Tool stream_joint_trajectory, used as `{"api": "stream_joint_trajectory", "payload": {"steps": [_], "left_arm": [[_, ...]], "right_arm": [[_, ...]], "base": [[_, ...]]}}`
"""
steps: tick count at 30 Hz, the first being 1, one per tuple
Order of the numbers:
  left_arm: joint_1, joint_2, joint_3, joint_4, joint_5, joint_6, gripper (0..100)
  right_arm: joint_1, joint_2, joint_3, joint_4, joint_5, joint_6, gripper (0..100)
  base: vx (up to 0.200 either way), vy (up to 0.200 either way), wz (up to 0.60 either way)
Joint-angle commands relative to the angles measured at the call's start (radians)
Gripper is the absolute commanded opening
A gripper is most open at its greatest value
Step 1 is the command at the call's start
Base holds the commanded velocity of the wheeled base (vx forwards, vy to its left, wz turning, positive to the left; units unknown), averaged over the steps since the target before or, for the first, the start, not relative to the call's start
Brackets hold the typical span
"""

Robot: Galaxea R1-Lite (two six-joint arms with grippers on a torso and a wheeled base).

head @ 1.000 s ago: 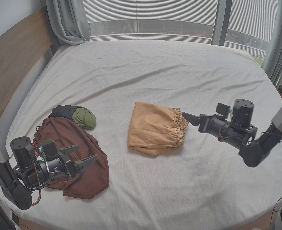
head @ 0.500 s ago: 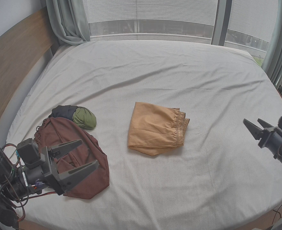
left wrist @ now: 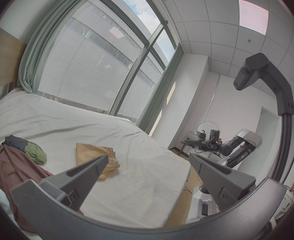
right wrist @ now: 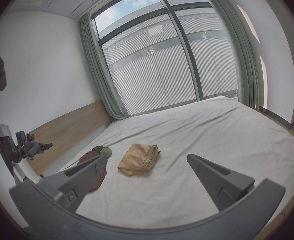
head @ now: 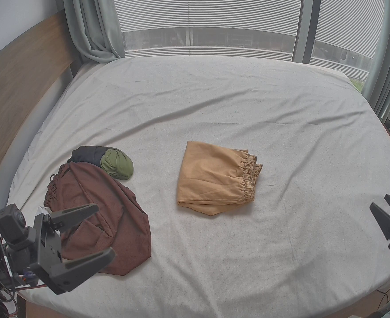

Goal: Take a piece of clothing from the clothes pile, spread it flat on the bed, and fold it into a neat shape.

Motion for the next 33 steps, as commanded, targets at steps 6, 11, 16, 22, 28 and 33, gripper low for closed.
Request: {"api": "stream_joint_trajectory", "payload": {"steps": [6, 11, 16, 22, 28, 33], "left_arm": [[0.001, -0.493, 0.016, 0.444, 0.016, -0.026, 100], [0.05, -0.654, 0.003, 0.611, 0.036, -0.027, 100], [0.098, -0.803, 0.003, 0.76, 0.038, -0.027, 100], [0.262, -1.053, -0.003, 1.028, 0.036, -0.018, 100], [0.349, -1.182, -0.018, 1.214, 0.077, 0.062, 100], [0.351, -1.181, 0.017, 1.309, 0.272, 0.215, 100]], "right_arm": [[0.116, -0.668, -0.083, 0.612, 0.031, 0.012, 100], [0.133, -0.772, -0.077, 0.716, 0.023, 0.0, 100], [0.129, -0.777, -0.04, 0.725, -0.014, -0.061, 100], [0.128, -0.778, 0.024, 0.774, -0.328, -0.163, 100], [0.126, -0.775, 0.024, 0.777, -0.388, -0.169, 100], [0.047, -0.866, 0.012, 0.814, -0.373, -0.184, 100]], "base": [[0.0, 0.0, 0.0], [0.0, 0.0, 0.0], [0.0, 0.0, 0.0], [0.0, 0.0, 0.0], [0.0, 0.0, 0.0], [0.0, 0.0, 0.0]]}}
